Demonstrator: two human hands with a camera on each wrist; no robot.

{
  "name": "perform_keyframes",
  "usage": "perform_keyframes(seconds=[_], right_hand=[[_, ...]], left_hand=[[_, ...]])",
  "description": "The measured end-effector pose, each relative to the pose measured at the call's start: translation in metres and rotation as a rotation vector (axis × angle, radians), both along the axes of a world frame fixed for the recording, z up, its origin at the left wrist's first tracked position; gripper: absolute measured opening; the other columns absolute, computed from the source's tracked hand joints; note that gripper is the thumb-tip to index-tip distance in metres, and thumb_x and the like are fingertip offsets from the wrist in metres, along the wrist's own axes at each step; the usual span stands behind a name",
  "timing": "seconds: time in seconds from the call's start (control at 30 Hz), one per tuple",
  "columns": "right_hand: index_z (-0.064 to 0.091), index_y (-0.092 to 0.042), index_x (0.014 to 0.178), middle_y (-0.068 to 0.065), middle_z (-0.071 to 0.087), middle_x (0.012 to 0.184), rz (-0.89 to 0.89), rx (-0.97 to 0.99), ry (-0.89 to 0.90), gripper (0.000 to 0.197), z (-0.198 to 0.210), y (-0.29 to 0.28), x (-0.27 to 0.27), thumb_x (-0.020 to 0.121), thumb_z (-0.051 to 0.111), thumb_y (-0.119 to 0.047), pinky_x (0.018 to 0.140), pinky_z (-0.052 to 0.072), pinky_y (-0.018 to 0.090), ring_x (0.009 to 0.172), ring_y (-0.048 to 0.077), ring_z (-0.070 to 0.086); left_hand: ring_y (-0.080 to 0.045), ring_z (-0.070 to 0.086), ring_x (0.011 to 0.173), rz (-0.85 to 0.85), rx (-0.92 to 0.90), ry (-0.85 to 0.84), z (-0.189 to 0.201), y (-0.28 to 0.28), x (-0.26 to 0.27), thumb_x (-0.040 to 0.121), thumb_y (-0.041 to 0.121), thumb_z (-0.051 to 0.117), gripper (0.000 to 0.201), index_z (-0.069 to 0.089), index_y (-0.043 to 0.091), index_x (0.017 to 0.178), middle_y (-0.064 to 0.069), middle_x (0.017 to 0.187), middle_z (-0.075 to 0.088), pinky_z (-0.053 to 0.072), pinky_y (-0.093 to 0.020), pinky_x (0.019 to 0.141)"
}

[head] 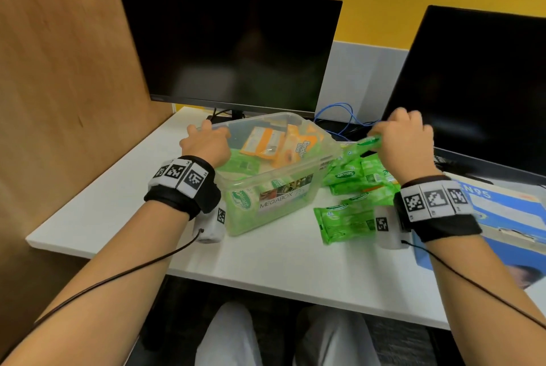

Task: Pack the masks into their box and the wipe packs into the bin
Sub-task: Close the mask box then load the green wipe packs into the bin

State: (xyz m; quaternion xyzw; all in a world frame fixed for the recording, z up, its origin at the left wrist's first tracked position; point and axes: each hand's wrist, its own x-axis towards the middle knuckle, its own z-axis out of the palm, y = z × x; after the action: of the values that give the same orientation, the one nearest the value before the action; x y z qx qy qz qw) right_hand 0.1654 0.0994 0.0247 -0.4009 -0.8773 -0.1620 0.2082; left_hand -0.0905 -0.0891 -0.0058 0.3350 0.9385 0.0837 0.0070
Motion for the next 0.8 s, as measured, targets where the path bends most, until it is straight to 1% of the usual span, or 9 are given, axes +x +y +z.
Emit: perform_keyframes(seconds=[0.1,0.23,0.33,0.4,0.47,0.5,0.57,0.7,0.8], right_hand=[[0.071,-0.02,0.109,0.014,0.05,0.113,0.104,0.074,0.126,0.033,0.016,-0.016,-0.012,0.085,0.057,-0.002,0.083,0.039,0.044,0.113,0.036,0.042],[0.069,-0.014,0.109,0.01,0.059,0.107,0.173,0.197,0.425,0.025,0.023,-0.034,-0.027,0.088,0.055,-0.012,0.079,0.035,0.038,0.107,0.033,0.05],[0.067,-0.014,0.104,0.003,0.065,0.097,0.342,-0.161,0.578,0.02,0.025,-0.047,-0.051,0.088,0.064,-0.026,0.068,0.031,0.02,0.091,0.023,0.058],[0.064,-0.013,0.103,-0.002,0.061,0.092,0.418,-0.437,0.596,0.024,0.017,-0.058,-0.069,0.084,0.071,-0.027,0.057,0.032,0.008,0.082,0.015,0.056],[0.062,-0.011,0.108,-0.001,0.062,0.098,0.441,-0.661,0.541,0.029,0.002,-0.069,-0.09,0.086,0.07,-0.028,0.06,0.04,0.009,0.084,0.013,0.058],[0.062,-0.01,0.112,0.002,0.064,0.1,0.443,-0.732,0.487,0.031,-0.006,-0.074,-0.102,0.089,0.066,-0.03,0.064,0.044,0.017,0.086,0.016,0.06],[0.064,-0.007,0.114,0.005,0.064,0.095,0.425,-0.755,0.324,0.032,-0.014,-0.082,-0.122,0.094,0.058,-0.031,0.06,0.041,0.025,0.082,0.019,0.059],[0.055,-0.01,0.12,0.002,0.056,0.106,0.392,-0.905,0.077,0.035,-0.014,-0.09,-0.138,0.09,0.063,-0.025,0.07,0.043,0.026,0.091,0.017,0.055],[0.051,-0.017,0.12,0.004,0.054,0.115,0.397,-0.97,0.025,0.029,-0.011,-0.092,-0.14,0.092,0.055,-0.015,0.081,0.048,0.031,0.099,0.019,0.055]], left_hand=[[-0.035,0.035,0.121,0.012,0.056,-0.033,0.0,0.0,-0.003,0.099,0.034,0.028,0.037,0.042,0.029,0.133,-0.009,0.134,0.039,0.037,-0.05,0.096],[-0.037,0.042,0.114,-0.031,0.178,-0.081,-0.008,0.002,-0.005,0.093,0.033,0.012,0.042,0.037,0.024,0.126,-0.009,0.128,0.044,0.04,-0.052,0.093],[-0.04,0.04,0.122,-0.004,0.291,-0.111,0.0,-0.001,0.004,0.093,0.033,0.009,0.047,0.03,0.027,0.135,-0.008,0.144,0.037,0.037,-0.054,0.097],[-0.041,0.036,0.127,-0.01,0.321,-0.106,0.002,-0.004,0.004,0.091,0.044,0.003,0.056,0.026,0.033,0.14,0.0,0.151,0.03,0.034,-0.053,0.099],[-0.039,0.037,0.128,-0.055,0.305,-0.075,-0.002,-0.002,0.001,0.07,0.054,-0.012,0.082,0.022,0.035,0.142,0.004,0.155,0.024,0.032,-0.053,0.096],[-0.038,0.037,0.128,-0.056,0.295,-0.079,-0.001,-0.003,0.0,0.068,0.06,-0.012,0.085,0.022,0.037,0.142,0.003,0.155,0.026,0.032,-0.053,0.096],[-0.037,0.035,0.129,-0.034,0.246,-0.079,0.004,-0.007,0.006,0.083,0.07,0.005,0.069,0.028,0.041,0.141,-0.004,0.149,0.034,0.032,-0.051,0.098],[-0.033,0.032,0.124,-0.012,0.016,-0.039,0.007,-0.008,0.008,0.089,0.054,0.049,0.042,0.058,0.028,0.121,-0.007,0.138,0.035,0.039,-0.044,0.093],[-0.032,0.033,0.121,0.0,0.004,-0.04,0.005,-0.005,0.005,0.09,0.042,0.054,0.028,0.064,0.028,0.111,-0.006,0.134,0.036,0.04,-0.042,0.09]])
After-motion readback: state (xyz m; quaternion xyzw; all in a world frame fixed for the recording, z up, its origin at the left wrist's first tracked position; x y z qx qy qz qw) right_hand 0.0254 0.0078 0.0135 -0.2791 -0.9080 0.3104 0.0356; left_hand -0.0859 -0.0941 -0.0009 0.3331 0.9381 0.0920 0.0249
